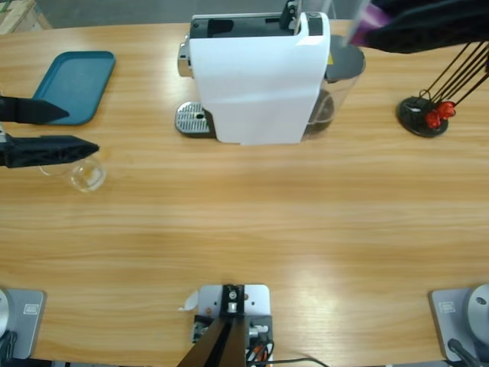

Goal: Pour coffee

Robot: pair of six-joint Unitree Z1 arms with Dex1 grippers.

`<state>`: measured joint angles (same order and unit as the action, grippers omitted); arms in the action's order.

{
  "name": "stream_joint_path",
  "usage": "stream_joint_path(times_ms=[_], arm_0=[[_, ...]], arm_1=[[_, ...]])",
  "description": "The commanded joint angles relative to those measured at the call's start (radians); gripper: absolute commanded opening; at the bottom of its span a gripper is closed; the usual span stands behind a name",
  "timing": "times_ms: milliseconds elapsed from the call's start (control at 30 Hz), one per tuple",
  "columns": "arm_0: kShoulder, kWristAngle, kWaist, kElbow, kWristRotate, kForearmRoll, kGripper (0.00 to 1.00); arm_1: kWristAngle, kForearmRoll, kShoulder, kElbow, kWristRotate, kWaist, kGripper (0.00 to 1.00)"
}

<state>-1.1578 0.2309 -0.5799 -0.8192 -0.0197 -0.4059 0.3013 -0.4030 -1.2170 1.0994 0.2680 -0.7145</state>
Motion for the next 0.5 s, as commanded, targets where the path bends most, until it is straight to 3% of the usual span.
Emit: stream_joint_path(times_ms=[33, 300, 500], arm_0=[[0.030, 0.018, 0.023, 0.004, -0.008, 0.006, 1.000], [0.007, 0.020, 0.028, -0.019, -0.008, 0.007, 1.000], [0.008, 0.032, 0.035, -0.023, -0.008, 0.007, 1.000]], arm_1=[[0.057, -0.014, -0.279, 0.193, 0.137, -0.096, 0.000], [0.046, -0.013, -0.493, 0.371, 0.193, -0.099, 0.000], [-0.011, 0.017, -0.544, 0.375, 0.198, -0.099, 0.000]])
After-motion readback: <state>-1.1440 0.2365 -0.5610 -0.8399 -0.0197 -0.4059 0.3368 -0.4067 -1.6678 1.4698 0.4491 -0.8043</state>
